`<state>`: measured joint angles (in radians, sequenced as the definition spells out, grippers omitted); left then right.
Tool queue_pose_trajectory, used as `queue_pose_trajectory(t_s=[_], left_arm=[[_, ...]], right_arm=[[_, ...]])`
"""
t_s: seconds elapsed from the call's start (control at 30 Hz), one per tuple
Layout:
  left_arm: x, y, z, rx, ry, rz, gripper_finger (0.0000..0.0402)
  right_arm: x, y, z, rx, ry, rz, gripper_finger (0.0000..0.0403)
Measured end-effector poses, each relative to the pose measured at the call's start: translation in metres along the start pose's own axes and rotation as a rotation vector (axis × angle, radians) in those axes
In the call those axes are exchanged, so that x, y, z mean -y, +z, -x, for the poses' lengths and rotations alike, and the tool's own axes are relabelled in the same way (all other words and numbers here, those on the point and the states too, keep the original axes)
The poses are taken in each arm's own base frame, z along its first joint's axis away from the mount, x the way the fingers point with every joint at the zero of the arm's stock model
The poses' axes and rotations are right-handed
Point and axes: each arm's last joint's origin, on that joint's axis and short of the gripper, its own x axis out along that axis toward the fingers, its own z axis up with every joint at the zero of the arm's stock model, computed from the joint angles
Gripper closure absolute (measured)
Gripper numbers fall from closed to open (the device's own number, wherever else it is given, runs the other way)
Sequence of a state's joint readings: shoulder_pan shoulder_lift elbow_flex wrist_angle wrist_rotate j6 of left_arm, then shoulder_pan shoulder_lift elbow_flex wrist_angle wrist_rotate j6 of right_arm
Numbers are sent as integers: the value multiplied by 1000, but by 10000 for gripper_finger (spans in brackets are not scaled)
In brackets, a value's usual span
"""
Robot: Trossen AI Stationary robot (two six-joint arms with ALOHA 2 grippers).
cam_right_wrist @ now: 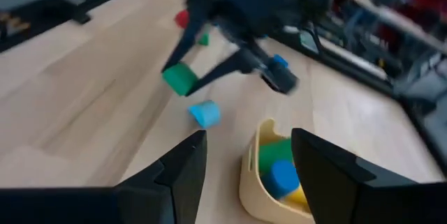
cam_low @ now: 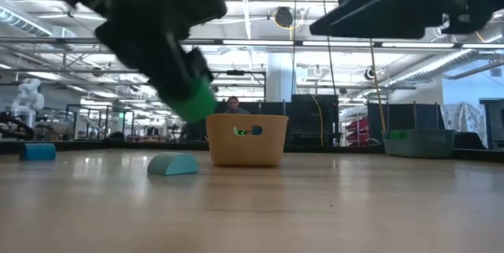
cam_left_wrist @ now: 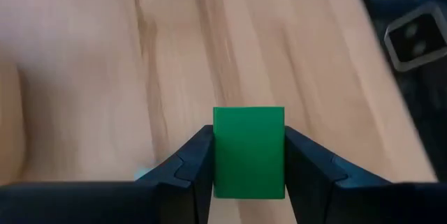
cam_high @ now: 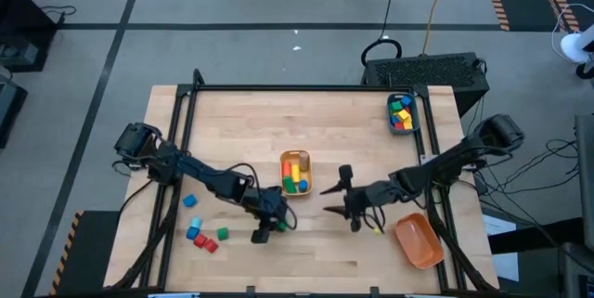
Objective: Sort blocks by size
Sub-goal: Put the green half-circle block into the orange bin
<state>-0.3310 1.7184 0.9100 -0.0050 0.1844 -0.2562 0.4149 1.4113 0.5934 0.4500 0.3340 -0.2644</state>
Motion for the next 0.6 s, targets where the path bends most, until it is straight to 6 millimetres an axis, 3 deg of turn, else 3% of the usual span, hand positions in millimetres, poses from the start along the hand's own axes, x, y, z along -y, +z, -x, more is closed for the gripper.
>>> queue_pose_trajectory(t_s=[0.4,0.6], left_arm=[[-16,53,19,148,-44,57,266],[-24,63,25,171,-62,70,266]], right_arm=[[-20,12,-21,88,11,235,206],[-23,27,-38,34,32,333,206]])
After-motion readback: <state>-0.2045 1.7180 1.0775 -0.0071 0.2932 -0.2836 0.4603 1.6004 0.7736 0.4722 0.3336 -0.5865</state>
